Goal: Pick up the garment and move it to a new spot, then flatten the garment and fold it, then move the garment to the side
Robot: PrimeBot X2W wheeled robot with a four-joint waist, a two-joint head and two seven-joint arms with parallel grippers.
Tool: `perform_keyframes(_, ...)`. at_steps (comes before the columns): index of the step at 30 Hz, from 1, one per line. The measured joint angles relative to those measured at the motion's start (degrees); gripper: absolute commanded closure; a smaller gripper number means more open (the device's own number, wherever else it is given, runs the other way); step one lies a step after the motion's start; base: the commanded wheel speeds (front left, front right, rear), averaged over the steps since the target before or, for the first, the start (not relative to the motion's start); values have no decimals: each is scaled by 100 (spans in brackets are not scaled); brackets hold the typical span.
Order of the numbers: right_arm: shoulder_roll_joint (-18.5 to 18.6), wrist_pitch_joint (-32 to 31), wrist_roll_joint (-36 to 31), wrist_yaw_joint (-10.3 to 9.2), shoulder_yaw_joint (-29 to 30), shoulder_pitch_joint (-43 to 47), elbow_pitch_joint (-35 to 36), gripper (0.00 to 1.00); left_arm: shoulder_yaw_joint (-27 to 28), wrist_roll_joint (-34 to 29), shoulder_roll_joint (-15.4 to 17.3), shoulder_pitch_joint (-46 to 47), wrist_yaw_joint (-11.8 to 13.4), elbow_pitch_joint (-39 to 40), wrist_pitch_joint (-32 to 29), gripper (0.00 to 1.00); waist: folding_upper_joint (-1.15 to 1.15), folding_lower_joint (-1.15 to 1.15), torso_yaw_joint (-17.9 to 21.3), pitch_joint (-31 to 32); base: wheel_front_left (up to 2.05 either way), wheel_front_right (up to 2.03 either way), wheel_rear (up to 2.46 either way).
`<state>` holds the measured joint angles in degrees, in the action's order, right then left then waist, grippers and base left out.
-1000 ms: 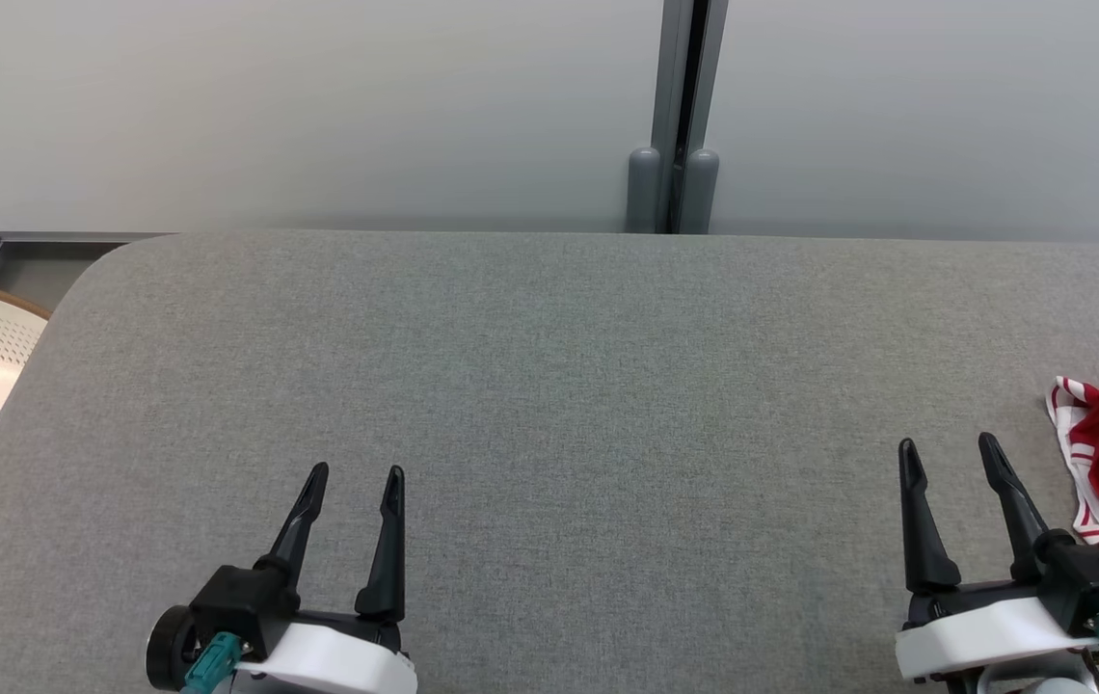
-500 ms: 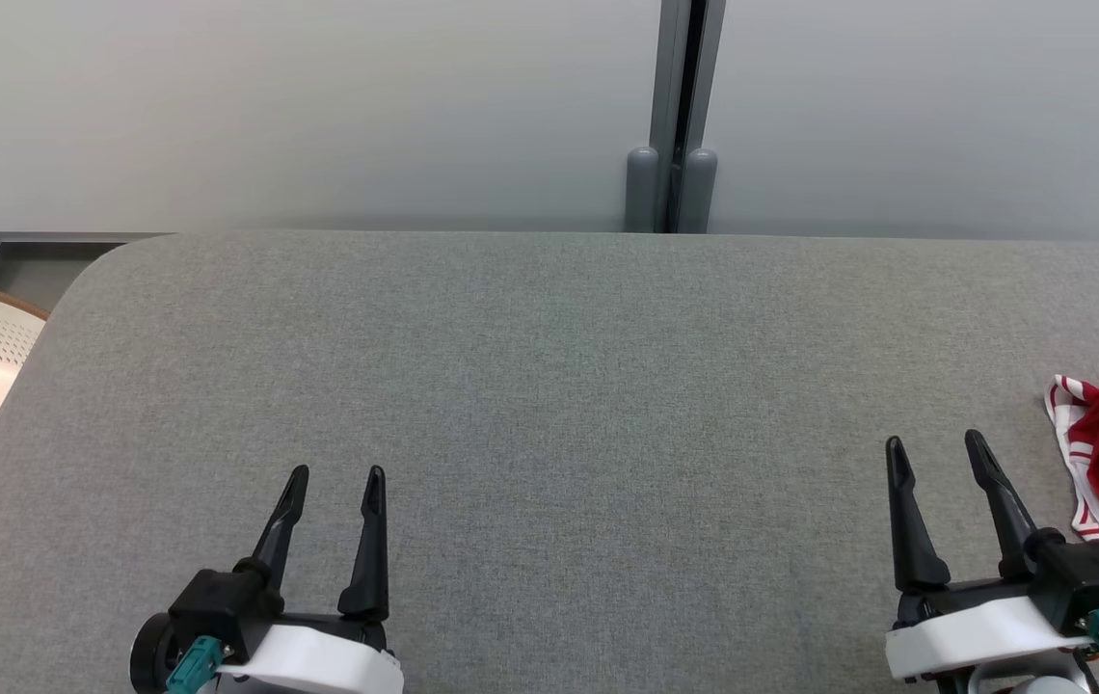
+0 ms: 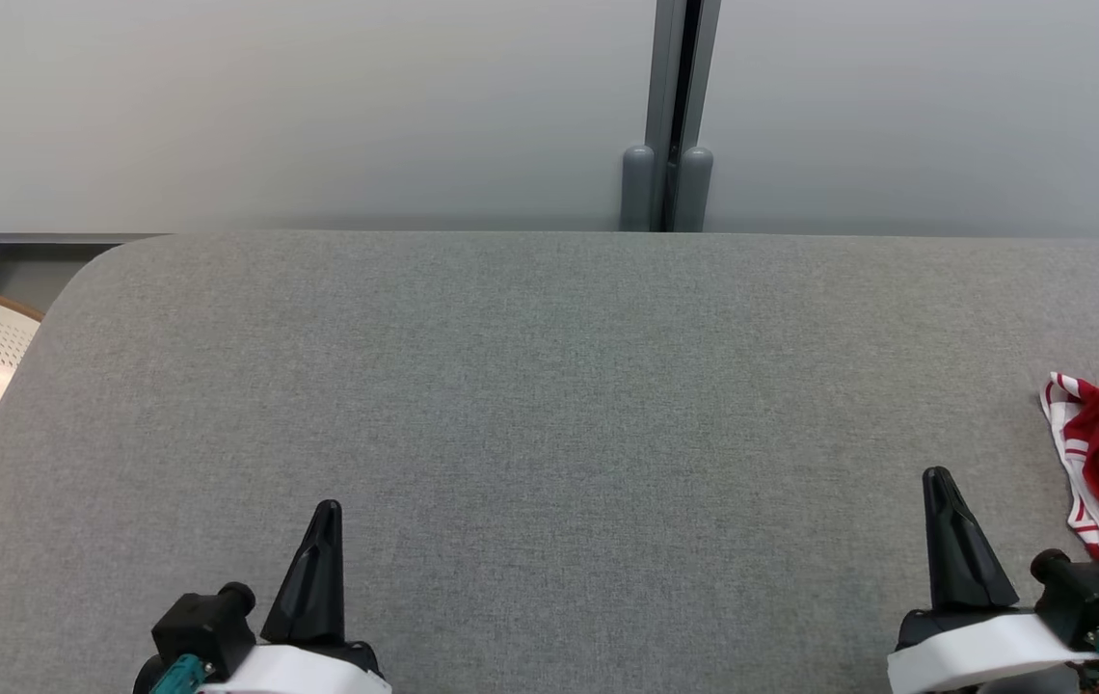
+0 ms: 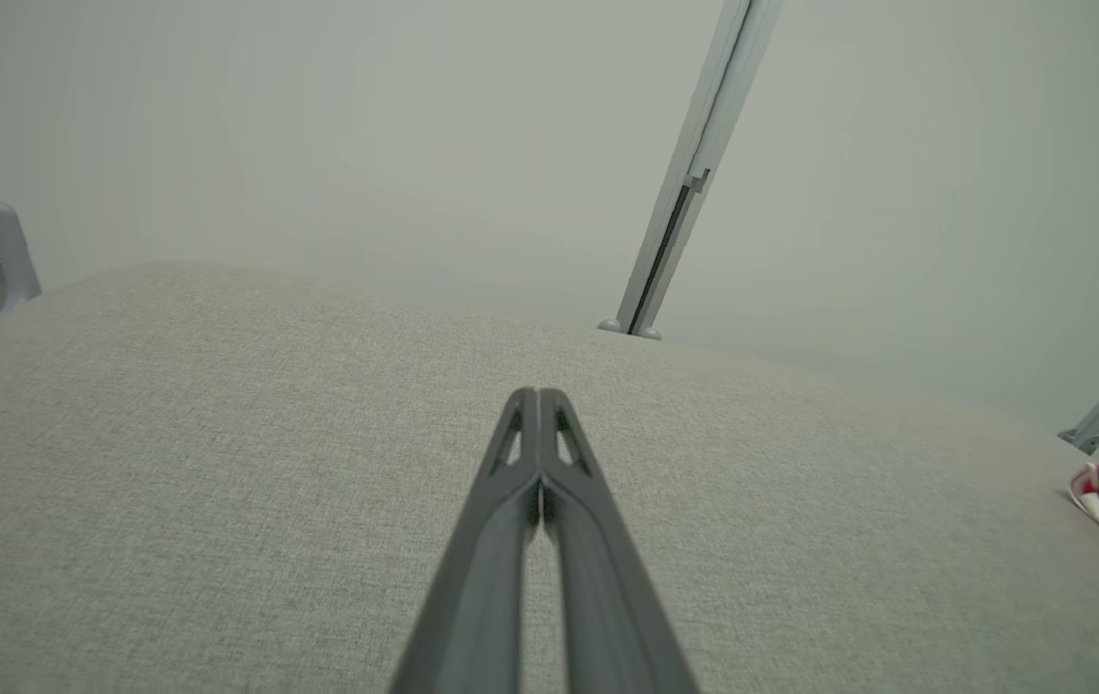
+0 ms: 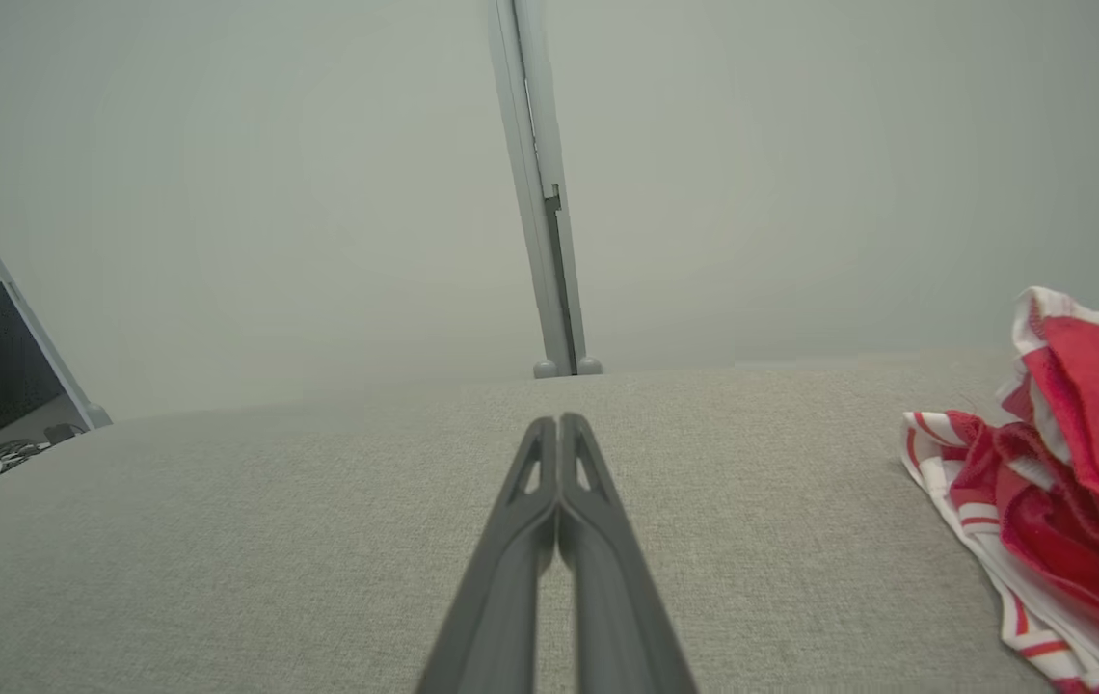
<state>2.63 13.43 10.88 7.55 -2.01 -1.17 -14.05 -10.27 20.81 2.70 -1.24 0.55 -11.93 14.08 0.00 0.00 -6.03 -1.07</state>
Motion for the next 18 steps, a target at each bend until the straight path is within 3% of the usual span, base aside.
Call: perform_keyframes(18, 0, -446, 1805, 0, 187, -59, 3, 100, 256, 1683, 65, 102, -158, -81, -368, 100, 0, 0, 85, 13, 0, 0, 0)
